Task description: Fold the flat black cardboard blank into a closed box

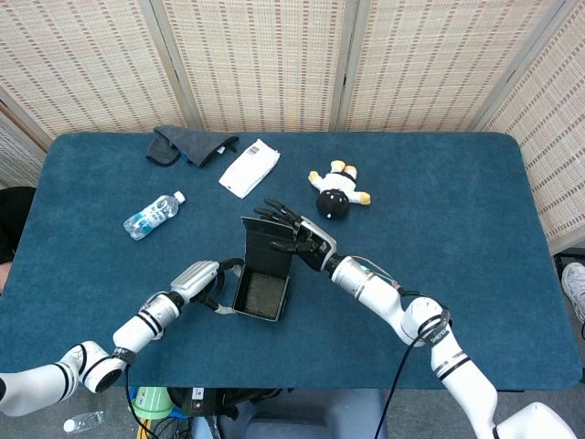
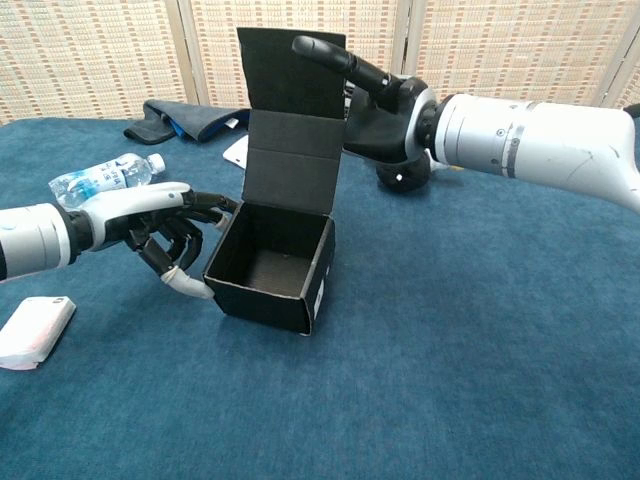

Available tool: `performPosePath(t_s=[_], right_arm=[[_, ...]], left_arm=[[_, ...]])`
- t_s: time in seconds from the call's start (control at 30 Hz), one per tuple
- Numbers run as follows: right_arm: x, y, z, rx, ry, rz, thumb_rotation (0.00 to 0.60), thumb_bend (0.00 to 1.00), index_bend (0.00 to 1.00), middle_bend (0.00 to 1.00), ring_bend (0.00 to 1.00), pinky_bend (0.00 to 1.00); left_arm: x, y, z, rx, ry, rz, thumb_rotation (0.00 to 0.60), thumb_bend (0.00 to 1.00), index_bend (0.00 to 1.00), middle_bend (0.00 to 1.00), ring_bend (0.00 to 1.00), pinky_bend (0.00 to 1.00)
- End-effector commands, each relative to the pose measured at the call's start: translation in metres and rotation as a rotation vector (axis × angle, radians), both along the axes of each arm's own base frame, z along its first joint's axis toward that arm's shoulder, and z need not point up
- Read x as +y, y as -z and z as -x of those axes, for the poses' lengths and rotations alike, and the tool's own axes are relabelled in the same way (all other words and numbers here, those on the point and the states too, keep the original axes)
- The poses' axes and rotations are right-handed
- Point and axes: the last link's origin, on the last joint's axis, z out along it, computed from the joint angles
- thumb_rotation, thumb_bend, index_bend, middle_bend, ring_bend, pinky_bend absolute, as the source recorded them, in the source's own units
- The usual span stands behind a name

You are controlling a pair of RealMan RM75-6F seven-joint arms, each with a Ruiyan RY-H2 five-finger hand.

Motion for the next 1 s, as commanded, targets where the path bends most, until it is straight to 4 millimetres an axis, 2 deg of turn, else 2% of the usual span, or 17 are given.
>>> performPosePath(t_s=[0.03, 0.23, 0.43, 0.73, 1.0], right_arm=[[0.003, 0.001, -0.001, 0.017, -0.023, -0.002, 0.600, 0.00, 0.00, 0.07, 0.05, 0.18], [0.011, 0.006, -0.006, 0.045, -0.068, -0.020, 0.600, 0.00, 0.00, 0.08, 0.05, 0.18], [0.017, 0.005, -0.006, 0.092, -0.121, -0.011, 0.600, 0.00, 0.00, 0.08, 0.05, 0.18], [0.022, 0.003, -0.003, 0.191, -0.173, 0.026, 0.600, 0.00, 0.00, 0.08, 0.05, 0.18], [0.027, 0.001, -0.001, 0.251, -0.232, 0.059, 0.600, 0.00, 0.00, 0.08, 0.05, 0.18]], left_arm=[[0.003, -0.002, -0.002, 0.004, -0.017, 0.002, 0.600, 0.11, 0.30, 0.34, 0.61, 0.74], [0.007, -0.004, -0.003, -0.004, -0.046, -0.016, 0.600, 0.11, 0.28, 0.34, 0.61, 0.74], [0.010, -0.006, 0.000, -0.002, -0.085, -0.025, 0.600, 0.11, 0.20, 0.33, 0.60, 0.74], [0.010, -0.011, 0.006, -0.001, -0.136, -0.043, 0.600, 0.10, 0.01, 0.17, 0.57, 0.73], [0.008, -0.019, 0.016, 0.005, -0.180, -0.063, 0.600, 0.11, 0.00, 0.12, 0.56, 0.72]])
